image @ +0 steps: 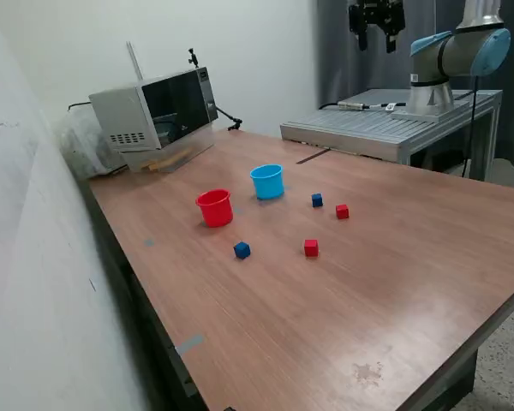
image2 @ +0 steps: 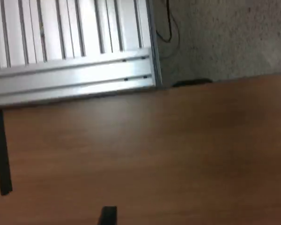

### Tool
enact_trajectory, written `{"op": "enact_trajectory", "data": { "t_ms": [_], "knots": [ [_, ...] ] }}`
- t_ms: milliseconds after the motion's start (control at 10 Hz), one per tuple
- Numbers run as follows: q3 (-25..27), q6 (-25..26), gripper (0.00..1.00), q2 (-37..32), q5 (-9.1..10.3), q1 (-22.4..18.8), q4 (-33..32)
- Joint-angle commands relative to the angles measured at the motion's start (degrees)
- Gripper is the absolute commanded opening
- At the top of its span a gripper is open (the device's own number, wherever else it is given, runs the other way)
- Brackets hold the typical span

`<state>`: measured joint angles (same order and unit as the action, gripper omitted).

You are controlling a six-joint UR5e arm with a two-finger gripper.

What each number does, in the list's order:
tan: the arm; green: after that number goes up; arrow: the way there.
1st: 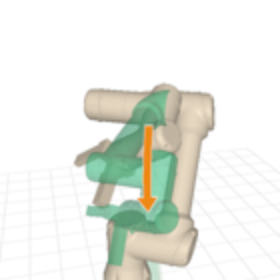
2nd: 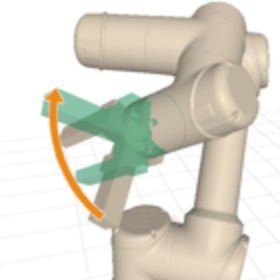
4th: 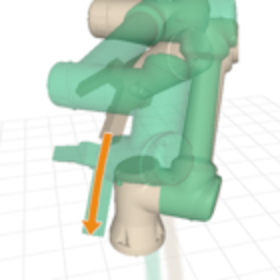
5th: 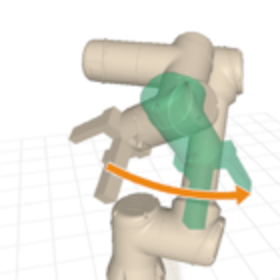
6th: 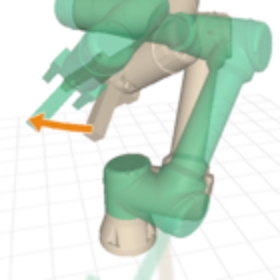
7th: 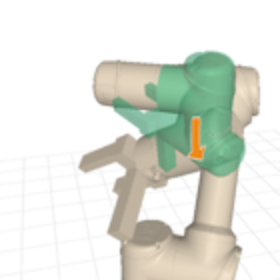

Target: Place red objects in the red bin, and blue objects in the blue bin.

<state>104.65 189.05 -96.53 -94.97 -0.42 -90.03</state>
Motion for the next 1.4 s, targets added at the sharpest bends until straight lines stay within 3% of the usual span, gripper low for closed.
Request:
{"op": "enact_trajectory", "data": {
  "t_ms": [0, 100, 200, 700, 800, 1000, 1300],
  "knots": [
    [-2.2, 0.1, 1.00, 7.5, 0.05, 0.1, -8.6],
    [-4.7, 0.7, 1.00, 11.1, 1.71, 0.2, -11.0],
    [-6.0, 3.6, 1.00, 14.0, 5.03, 0.3, -13.3],
    [-7.8, 20.9, 1.00, 28.3, 5.59, 6.0, -24.6],
    [-8.5, 22.3, 1.00, 30.9, 6.55, 6.2, -25.0],
    [-11.1, 22.3, 1.00, 36.6, 10.32, 6.8, -25.6],
    [-11.9, 22.2, 1.00, 41.1, 10.34, 7.5, -26.5]
  ]
}}
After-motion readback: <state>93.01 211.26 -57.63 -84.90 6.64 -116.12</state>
